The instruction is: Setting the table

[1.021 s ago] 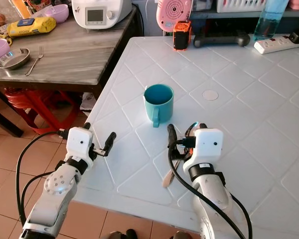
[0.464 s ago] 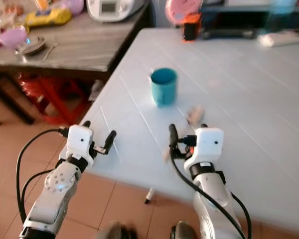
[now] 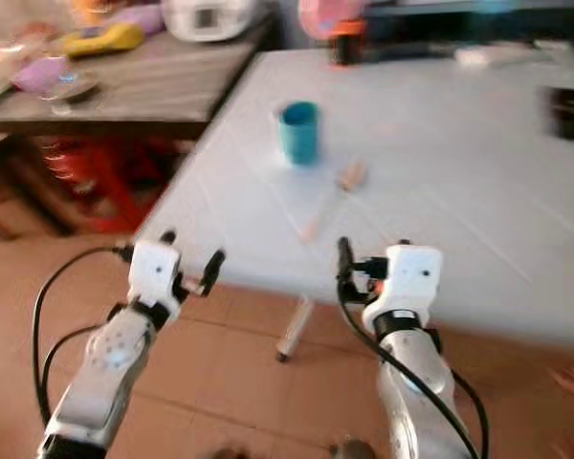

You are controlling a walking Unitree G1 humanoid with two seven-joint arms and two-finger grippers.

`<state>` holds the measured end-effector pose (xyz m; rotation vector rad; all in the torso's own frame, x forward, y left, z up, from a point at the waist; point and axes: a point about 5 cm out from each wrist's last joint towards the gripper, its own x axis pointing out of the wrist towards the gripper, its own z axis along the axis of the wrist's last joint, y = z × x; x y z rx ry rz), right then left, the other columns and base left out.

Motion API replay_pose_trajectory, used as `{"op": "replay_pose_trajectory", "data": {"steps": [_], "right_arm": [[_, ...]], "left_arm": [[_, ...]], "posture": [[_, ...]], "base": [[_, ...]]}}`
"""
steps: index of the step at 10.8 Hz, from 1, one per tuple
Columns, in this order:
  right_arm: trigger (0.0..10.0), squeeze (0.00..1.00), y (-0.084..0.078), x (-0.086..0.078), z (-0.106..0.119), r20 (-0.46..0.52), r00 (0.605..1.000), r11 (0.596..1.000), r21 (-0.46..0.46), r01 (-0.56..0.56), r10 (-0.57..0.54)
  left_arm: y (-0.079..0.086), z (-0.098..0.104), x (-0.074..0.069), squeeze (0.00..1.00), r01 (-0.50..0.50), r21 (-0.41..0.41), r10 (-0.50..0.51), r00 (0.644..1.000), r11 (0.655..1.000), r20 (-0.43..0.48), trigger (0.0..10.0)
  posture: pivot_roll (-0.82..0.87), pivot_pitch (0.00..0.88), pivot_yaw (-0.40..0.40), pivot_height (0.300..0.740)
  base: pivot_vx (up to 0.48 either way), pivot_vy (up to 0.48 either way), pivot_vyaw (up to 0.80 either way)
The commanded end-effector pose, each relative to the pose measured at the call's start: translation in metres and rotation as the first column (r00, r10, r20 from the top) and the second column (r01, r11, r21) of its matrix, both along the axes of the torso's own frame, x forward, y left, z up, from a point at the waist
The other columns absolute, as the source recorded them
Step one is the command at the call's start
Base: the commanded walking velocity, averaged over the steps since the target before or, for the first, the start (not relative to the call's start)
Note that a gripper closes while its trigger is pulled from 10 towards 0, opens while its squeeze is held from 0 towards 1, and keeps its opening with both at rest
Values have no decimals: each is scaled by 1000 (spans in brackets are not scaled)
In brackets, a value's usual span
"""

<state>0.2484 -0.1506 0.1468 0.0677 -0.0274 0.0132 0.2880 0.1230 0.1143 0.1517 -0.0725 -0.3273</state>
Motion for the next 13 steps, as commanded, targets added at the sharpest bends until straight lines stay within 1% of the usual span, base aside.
{"op": "replay_pose_trajectory", "data": {"steps": [1, 3, 5, 6, 7, 9, 12, 13], "right_arm": [[10000, 0, 5, 1, 2, 6, 1000, 1000, 10, -12, 12], [10000, 0, 4, 4, 3, 11, 1000, 1000, 9, -9, 9], [10000, 0, 3, 7, 5, 21, 1000, 1000, 8, -5, 5], [10000, 0, 3, 7, 5, 23, 1000, 1000, 8, -6, 6], [10000, 0, 5, 9, 8, 37, 999, 1000, 3, -11, 11], [10000, 0, 8, 12, 13, 66, 998, 1000, -10, -23, 23], [10000, 0, 11, 14, 18, 95, 994, 998, -33, -48, 51], [10000, 0, 11, 14, 18, 95, 994, 998, -35, -48, 51]], "left_arm": [[8, -4, -2, 0, -12, 9, 13, 1000, 1000, -16, 10000], [0, -3, 0, 0, 0, -28, 0, 1000, 1000, -14, 10000], [-5, -2, -1, 0, 7, -51, -7, 1000, 999, -6, 10000], [-6, -2, -1, 0, 2, -52, -2, 1000, 999, -3, 10000], [-6, 1, 2, 0, -23, -80, 23, 1000, 997, 6, 10000], [-5, 5, 4, 0, -10, -80, 13, 999, 997, 35, 10000], [-6, 5, 4, 0, 14, -81, -11, 999, 997, 45, 10000], [-7, 5, 4, 0, 17, -83, -13, 999, 996, 45, 10000]], "posture": [[-176, 132, 149, 740], [-173, 134, 150, 740], [-168, 134, 153, 740], [-166, 134, 153, 740], [-166, 133, 155, 740], [-166, 128, 154, 740], [-169, 121, 153, 740], [-169, 121, 151, 740]], "base": [[0, 0, -756], [0, 0, -781], [0, 0, 0], [0, 0, 0], [0, 0, 0], [0, 0, 0], [396, 0, 0], [424, 0, 463]]}}
